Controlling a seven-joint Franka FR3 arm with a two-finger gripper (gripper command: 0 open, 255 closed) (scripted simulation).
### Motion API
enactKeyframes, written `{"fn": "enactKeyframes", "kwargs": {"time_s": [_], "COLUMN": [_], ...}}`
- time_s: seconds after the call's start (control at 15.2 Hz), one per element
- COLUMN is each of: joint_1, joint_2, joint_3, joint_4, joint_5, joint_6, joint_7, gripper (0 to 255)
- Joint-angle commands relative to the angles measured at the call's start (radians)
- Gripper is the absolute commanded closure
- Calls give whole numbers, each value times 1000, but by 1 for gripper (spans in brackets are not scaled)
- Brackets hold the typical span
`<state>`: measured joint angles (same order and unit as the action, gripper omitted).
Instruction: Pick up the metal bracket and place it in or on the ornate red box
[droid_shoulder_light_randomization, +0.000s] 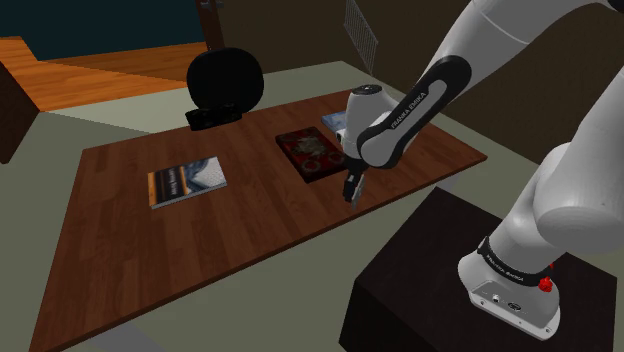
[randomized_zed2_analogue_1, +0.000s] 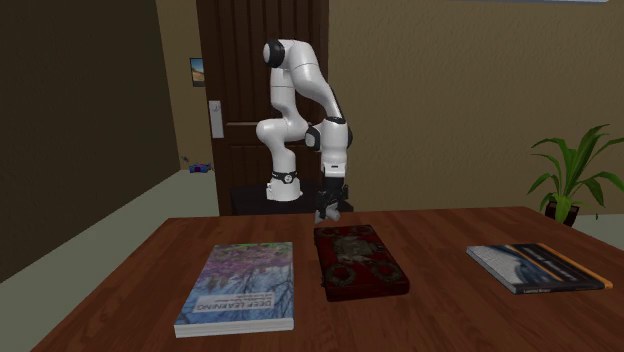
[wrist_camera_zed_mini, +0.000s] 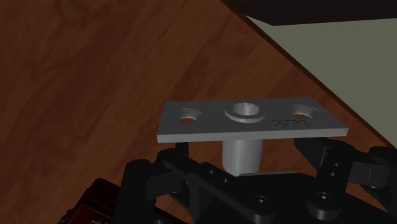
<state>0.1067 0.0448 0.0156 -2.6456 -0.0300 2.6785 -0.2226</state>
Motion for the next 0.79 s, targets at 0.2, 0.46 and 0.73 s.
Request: {"fn": "enactKeyframes", "kwargs": {"time_s": [0.2, 0.46, 0.73], "joint_1": [0, 0, 0], "joint_2": [0, 0, -30], "joint_3": [0, 0, 0], "joint_4": [0, 0, 1], "joint_5": [0, 0, 3], "joint_6": [0, 0, -31], "joint_7": [0, 0, -2], "gripper": [255, 255, 255]}}
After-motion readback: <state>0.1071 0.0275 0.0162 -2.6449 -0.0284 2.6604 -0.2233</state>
